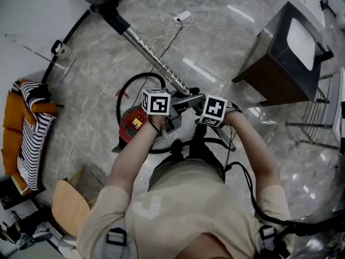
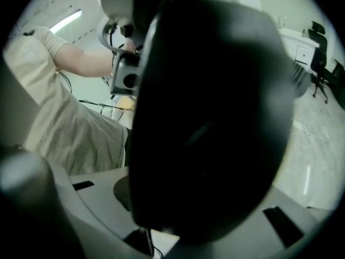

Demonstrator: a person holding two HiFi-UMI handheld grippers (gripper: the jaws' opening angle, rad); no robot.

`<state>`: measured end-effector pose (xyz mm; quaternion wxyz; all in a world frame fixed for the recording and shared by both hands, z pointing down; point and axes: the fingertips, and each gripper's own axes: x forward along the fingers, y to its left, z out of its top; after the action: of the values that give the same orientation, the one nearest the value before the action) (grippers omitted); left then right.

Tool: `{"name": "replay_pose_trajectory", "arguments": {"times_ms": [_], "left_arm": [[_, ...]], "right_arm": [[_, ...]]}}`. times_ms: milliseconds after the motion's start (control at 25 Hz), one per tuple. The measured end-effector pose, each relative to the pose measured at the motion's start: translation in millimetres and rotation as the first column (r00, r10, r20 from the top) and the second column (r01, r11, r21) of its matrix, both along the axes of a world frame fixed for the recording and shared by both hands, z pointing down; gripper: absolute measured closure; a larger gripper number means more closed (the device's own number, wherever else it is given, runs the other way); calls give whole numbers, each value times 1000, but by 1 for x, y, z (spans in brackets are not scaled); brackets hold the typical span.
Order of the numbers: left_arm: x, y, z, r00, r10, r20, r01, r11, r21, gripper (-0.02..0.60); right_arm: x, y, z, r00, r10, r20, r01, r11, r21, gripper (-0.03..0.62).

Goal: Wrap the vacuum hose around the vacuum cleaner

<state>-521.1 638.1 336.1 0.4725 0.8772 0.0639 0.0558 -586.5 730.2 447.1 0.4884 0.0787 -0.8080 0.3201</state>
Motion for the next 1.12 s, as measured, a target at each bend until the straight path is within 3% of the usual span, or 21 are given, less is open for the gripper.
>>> {"name": "replay_pose_trajectory", "arguments": {"times_ms": [40, 120, 200, 360, 440, 560, 600, 680, 800, 920, 1040, 1120], "left_arm": [[5, -11, -1, 999, -43, 12, 43, 999, 17, 382], [15, -33, 3, 987, -151, 58, 148, 988, 49, 444], [24, -53, 12, 966, -239, 100, 233, 970, 69, 463], [30, -95, 16, 924, -363, 119, 356, 931, 81, 463], [28, -109, 17, 916, -376, 137, 366, 926, 95, 460], [27, -116, 18, 938, -294, 184, 270, 952, 144, 467], [24, -121, 16, 940, -284, 188, 255, 953, 162, 497], [12, -135, 17, 931, -311, 193, 278, 943, 181, 500], [-10, -161, 40, 893, -386, 232, 359, 921, 152, 502], [-28, -198, 76, 853, -450, 266, 443, 892, 91, 502], [-56, -248, 117, 817, -497, 291, 512, 858, 29, 502], [-85, -282, 147, 786, -533, 313, 567, 823, -21, 502]], "right_arm": [[7, -7, 4, 1000, -29, -6, 29, 1000, -2, 470], [21, -19, 12, 997, -72, 5, 72, 997, -13, 470], [30, -31, 17, 995, -96, 40, 97, 995, -27, 470], [38, -55, 15, 989, -114, 98, 120, 991, -55, 470], [39, -56, 20, 986, -136, 98, 144, 987, -72, 467], [36, -60, 26, 979, -186, 85, 192, 978, -74, 467], [34, -67, 26, 977, -203, 71, 208, 976, -68, 467], [28, -83, 30, 972, -231, 39, 233, 971, -58, 467], [19, -105, 49, 969, -245, 8, 245, 968, -60, 465], [15, -141, 76, 979, -202, -5, 202, 979, -31, 464], [19, -188, 107, 992, -121, -25, 121, 993, -12, 375], [24, -210, 124, 999, -33, -17, 33, 999, -12, 321]]}}
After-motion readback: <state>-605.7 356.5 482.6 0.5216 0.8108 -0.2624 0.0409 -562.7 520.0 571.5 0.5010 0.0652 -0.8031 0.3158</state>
